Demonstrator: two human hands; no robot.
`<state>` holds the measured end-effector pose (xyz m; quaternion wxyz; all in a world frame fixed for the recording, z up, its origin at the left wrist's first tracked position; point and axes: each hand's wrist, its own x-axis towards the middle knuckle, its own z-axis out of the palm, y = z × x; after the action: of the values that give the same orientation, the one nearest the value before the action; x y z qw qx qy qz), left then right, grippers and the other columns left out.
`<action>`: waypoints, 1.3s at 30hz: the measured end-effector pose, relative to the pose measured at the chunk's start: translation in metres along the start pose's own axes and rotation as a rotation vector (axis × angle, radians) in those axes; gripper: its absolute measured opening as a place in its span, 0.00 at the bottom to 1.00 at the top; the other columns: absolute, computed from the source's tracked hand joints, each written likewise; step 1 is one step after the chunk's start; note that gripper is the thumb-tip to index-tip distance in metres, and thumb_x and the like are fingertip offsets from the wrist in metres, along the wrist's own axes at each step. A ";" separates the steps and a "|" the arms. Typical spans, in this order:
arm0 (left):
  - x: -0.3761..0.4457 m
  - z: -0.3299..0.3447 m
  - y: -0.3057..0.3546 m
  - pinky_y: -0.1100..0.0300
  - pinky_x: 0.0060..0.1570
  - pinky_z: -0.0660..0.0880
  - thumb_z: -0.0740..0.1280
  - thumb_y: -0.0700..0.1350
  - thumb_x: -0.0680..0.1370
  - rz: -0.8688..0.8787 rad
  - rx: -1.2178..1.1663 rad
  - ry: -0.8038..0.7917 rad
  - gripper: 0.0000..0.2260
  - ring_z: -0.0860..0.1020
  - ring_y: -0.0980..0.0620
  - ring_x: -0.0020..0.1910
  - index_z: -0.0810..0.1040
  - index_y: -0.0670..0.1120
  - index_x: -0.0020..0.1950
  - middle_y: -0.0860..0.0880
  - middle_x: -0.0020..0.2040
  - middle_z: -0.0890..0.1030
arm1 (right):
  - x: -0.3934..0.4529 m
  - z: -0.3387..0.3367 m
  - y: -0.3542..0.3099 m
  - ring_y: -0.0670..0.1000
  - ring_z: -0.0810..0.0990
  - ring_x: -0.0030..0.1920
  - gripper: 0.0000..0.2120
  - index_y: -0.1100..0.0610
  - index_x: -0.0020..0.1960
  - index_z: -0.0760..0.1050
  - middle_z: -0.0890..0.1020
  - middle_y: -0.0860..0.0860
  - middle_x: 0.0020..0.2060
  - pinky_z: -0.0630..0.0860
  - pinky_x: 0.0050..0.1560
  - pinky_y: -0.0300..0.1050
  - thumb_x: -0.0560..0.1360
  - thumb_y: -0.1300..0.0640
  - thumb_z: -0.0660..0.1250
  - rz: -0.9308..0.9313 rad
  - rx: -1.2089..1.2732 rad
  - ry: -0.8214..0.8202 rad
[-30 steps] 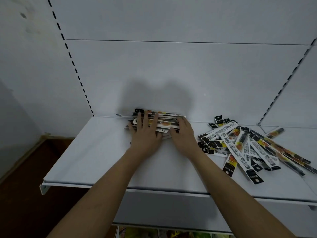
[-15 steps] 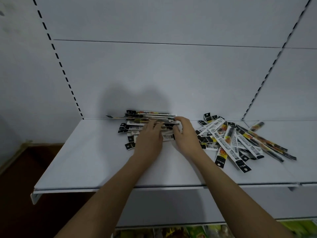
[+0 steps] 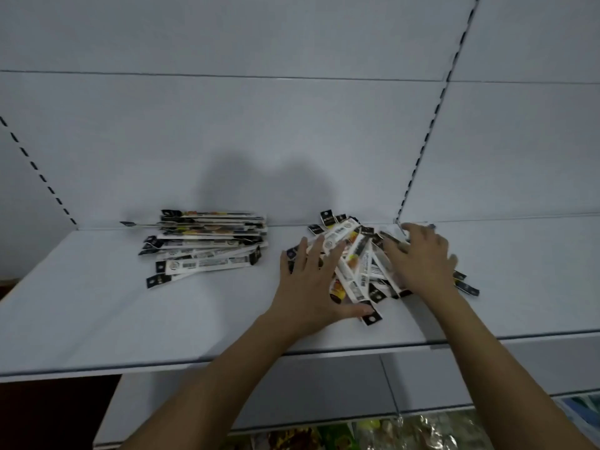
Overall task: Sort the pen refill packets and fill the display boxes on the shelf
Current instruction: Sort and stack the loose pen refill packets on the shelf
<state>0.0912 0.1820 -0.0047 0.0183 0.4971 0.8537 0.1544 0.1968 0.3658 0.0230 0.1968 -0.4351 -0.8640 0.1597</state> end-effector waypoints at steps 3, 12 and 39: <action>0.022 0.014 0.017 0.36 0.75 0.39 0.57 0.79 0.67 -0.109 -0.016 -0.029 0.49 0.37 0.45 0.79 0.40 0.60 0.80 0.49 0.81 0.39 | 0.008 -0.004 0.032 0.62 0.62 0.72 0.30 0.50 0.74 0.63 0.67 0.58 0.72 0.60 0.69 0.64 0.78 0.35 0.53 0.151 -0.059 -0.134; 0.049 -0.004 0.000 0.57 0.72 0.56 0.70 0.47 0.78 -0.283 -0.410 0.172 0.36 0.52 0.48 0.79 0.54 0.47 0.80 0.46 0.81 0.49 | 0.010 0.019 -0.015 0.67 0.71 0.63 0.15 0.61 0.65 0.72 0.71 0.66 0.62 0.69 0.62 0.62 0.78 0.62 0.62 -0.422 -0.115 -0.275; 0.065 -0.022 0.014 0.41 0.73 0.60 0.76 0.69 0.62 -0.279 -0.234 -0.274 0.56 0.53 0.41 0.77 0.47 0.58 0.80 0.49 0.79 0.55 | 0.015 0.021 -0.002 0.48 0.82 0.40 0.07 0.55 0.45 0.80 0.83 0.50 0.41 0.80 0.43 0.44 0.80 0.57 0.64 -0.085 0.625 -0.350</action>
<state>0.0660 0.2384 0.0282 0.2126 0.3848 0.8800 0.1795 0.1768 0.3742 0.0086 0.1761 -0.2836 -0.8113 0.4800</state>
